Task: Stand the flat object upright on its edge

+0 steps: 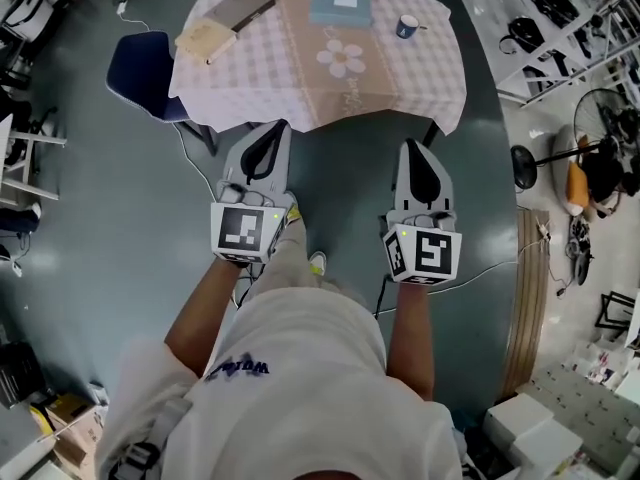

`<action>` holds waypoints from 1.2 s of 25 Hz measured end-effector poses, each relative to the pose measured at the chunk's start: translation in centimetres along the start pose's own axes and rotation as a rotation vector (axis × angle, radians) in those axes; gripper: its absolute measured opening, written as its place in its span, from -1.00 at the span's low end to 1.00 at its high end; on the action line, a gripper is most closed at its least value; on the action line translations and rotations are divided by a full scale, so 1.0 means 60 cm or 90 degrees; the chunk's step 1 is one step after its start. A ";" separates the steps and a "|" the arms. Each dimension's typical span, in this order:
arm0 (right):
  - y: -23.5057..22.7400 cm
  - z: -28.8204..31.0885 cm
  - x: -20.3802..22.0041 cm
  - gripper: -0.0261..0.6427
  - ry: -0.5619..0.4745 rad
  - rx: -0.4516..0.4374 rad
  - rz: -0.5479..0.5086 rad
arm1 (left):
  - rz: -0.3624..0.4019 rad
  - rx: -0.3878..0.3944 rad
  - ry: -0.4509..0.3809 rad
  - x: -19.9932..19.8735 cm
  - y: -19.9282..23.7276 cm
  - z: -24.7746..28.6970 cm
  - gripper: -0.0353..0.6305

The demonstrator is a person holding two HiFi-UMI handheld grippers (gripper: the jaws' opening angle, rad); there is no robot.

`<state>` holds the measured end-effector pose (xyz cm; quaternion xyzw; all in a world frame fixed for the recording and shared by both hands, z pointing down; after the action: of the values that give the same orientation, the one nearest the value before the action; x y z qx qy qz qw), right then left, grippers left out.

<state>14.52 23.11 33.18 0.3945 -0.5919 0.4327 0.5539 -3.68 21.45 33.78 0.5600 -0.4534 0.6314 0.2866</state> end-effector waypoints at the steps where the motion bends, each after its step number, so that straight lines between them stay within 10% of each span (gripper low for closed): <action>1: 0.001 -0.001 0.001 -0.91 0.000 0.001 0.001 | -0.002 -0.002 0.004 0.002 0.003 -0.004 -0.89; 18: 0.032 -0.029 -0.002 -0.89 0.001 -0.011 -0.011 | 0.004 -0.026 0.010 0.000 0.011 -0.060 -0.88; 30: 0.032 -0.040 0.003 -0.16 0.007 -0.025 -0.006 | 0.001 -0.039 0.010 -0.002 0.019 -0.075 -0.20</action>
<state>13.46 26.02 33.27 0.3837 -0.5953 0.4206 0.5671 -6.69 25.02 33.55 0.5458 -0.4708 0.6216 0.3066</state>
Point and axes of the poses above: the fingertips, and each gripper's own axes: z forward along the fingers, y to its left, x out of its underside, the point moved 1 cm from there along -z, backward along the fingers, and after that the axes turned 9 degrees about z, right-handed, at the moved point
